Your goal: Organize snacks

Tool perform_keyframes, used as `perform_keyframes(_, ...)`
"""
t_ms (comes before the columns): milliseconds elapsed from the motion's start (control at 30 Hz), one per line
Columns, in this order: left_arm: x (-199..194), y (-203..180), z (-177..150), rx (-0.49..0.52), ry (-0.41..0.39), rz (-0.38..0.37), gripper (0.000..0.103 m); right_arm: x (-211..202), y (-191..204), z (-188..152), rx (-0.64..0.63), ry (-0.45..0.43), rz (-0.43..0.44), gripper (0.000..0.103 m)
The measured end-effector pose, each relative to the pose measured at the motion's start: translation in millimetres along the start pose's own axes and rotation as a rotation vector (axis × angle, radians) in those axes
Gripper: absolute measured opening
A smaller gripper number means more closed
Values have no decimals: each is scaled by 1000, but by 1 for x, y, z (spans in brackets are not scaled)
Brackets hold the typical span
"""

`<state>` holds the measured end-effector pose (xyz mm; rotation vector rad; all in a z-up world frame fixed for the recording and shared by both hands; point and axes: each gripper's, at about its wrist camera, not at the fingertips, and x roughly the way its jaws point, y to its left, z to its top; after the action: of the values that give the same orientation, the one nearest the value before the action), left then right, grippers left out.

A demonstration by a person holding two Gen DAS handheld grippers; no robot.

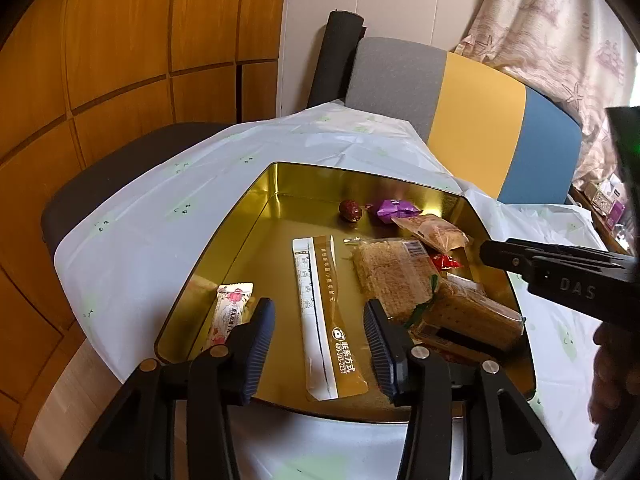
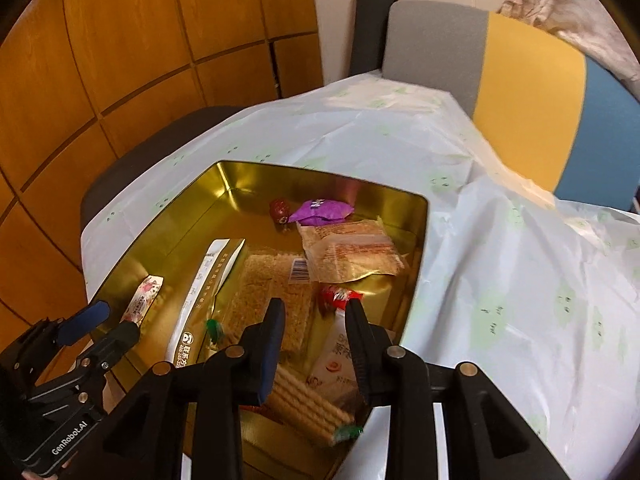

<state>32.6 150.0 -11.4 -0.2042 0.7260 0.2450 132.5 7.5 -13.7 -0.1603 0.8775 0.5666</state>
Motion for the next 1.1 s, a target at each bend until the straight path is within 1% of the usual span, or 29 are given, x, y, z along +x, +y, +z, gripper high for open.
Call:
perform_keyframes(133, -5, -2, 0, 2, -10, 19, 54, -15, 3, -5, 27, -32, -41, 34)
perform_keyframes(233, -9, -3, -1, 13, -18, 28, 55, -23, 9, -10, 24, -53, -80, 37)
perform_keyframes(333, -12, -5, -3, 28, -19, 32, 63, -29, 14, -20, 27, -55, -98, 37)
perform_keyframes(400, -15, -5, -6, 32, -23, 38, 65, -32, 16, -25, 36, -61, -101, 37)
perform_keyframes(467, -18, -5, -7, 34, -27, 46, 70, -37, 19, -32, 46, -74, -120, 37)
perform_keyframes(533, -21, -4, -8, 29, -35, 50, 71, -41, 22, -36, 55, -82, -134, 37)
perform_keyframes(567, -22, -3, -8, 27, -38, 52, 76, -43, 23, -40, 64, -87, -138, 39)
perform_keyframes(600, -23, -3, -8, 25, -39, 52, 78, -45, 24, -42, 71, -91, -147, 42)
perform_keyframes(867, -29, 0, -12, 15, -29, 29, 82, -60, 33, -69, 131, -117, -194, 43)
perform_keyframes(1000, -33, 5, -13, -3, -31, 35, 85, -62, 42, -79, 126, -116, -216, 43)
perform_keyframes(1067, -34, 7, -13, -15, -33, 46, 93, -62, 47, -83, 114, -113, -221, 43)
perform_keyframes(1100, -34, 8, -13, -20, -36, 49, 94, -62, 49, -84, 109, -113, -221, 43)
